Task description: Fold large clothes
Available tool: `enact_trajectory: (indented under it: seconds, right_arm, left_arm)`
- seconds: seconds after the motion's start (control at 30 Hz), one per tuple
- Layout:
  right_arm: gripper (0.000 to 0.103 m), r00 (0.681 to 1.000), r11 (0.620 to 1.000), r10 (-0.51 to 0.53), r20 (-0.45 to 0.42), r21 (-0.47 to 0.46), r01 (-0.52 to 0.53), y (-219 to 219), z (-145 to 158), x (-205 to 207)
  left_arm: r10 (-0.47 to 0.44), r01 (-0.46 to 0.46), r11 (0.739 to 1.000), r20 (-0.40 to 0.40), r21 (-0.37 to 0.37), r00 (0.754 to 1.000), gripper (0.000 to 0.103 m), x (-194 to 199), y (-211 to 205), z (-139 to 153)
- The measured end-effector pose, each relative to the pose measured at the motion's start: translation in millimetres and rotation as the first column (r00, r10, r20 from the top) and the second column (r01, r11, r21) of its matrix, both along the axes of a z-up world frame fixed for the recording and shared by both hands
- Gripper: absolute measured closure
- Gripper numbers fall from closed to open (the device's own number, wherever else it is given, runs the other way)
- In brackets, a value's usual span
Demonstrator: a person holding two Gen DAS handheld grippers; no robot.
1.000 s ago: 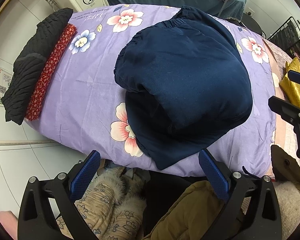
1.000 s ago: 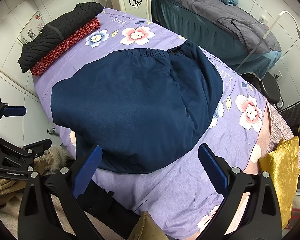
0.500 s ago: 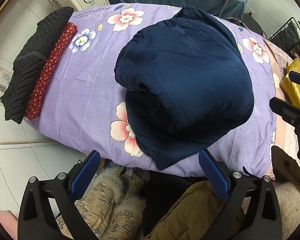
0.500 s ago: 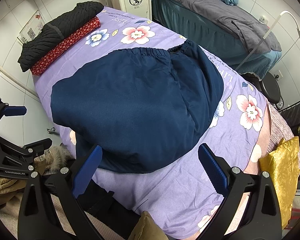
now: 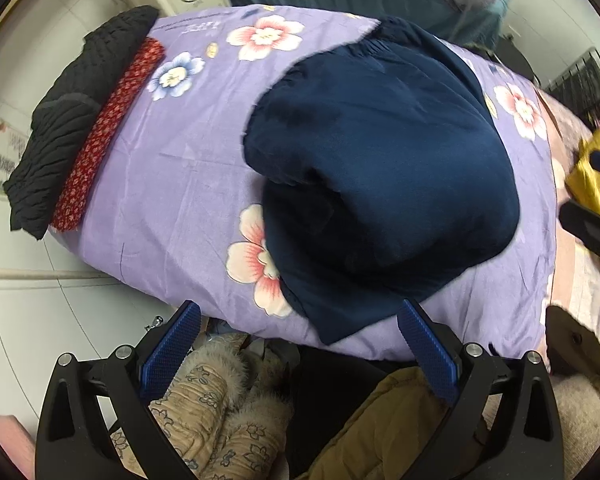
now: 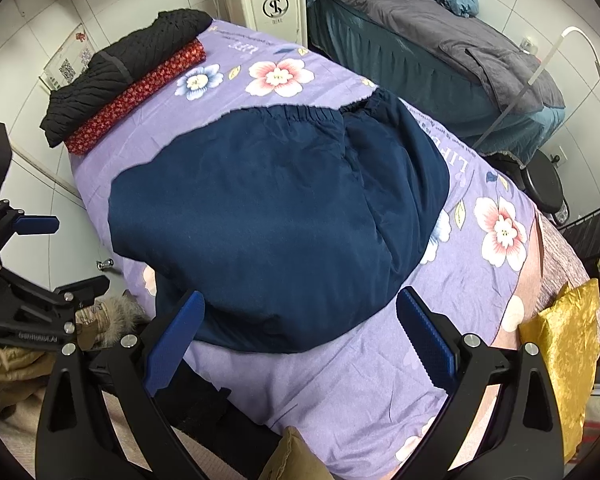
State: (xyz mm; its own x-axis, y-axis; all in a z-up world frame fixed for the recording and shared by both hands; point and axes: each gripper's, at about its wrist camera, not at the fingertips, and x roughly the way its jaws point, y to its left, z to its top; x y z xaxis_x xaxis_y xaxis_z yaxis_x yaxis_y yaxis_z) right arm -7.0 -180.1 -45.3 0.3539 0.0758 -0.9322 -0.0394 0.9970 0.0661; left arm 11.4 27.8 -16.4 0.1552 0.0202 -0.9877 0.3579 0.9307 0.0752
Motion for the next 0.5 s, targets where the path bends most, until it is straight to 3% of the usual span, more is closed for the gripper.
enact_trajectory:
  seconds: [0.13, 0.27, 0.43, 0.5]
  right_arm:
    - [0.008, 0.999, 0.998, 0.045, 0.018, 0.043, -0.046, 3, 8, 19]
    - [0.008, 0.990, 0.985, 0.130, 0.050, 0.104, -0.135, 22, 17, 63]
    - [0.008, 0.969, 0.946, 0.246, -0.039, 0.229, -0.231, 74, 1, 128]
    - [0.008, 0.934, 0.930, 0.335, -0.127, 0.206, -0.305, 118, -19, 145]
  left_arm:
    - [0.158, -0.158, 0.987, 0.011, -0.030, 0.987, 0.006, 23, 40, -8]
    - [0.344, -0.348, 0.933, -0.062, -0.093, 0.937, 0.006, 36, 95, -34]
    - [0.415, -0.426, 0.897, -0.104, -0.118, 0.904, 0.006, 34, 121, -61]
    - [0.433, -0.446, 0.887, -0.116, -0.123, 0.894, 0.006, 32, 124, -69]
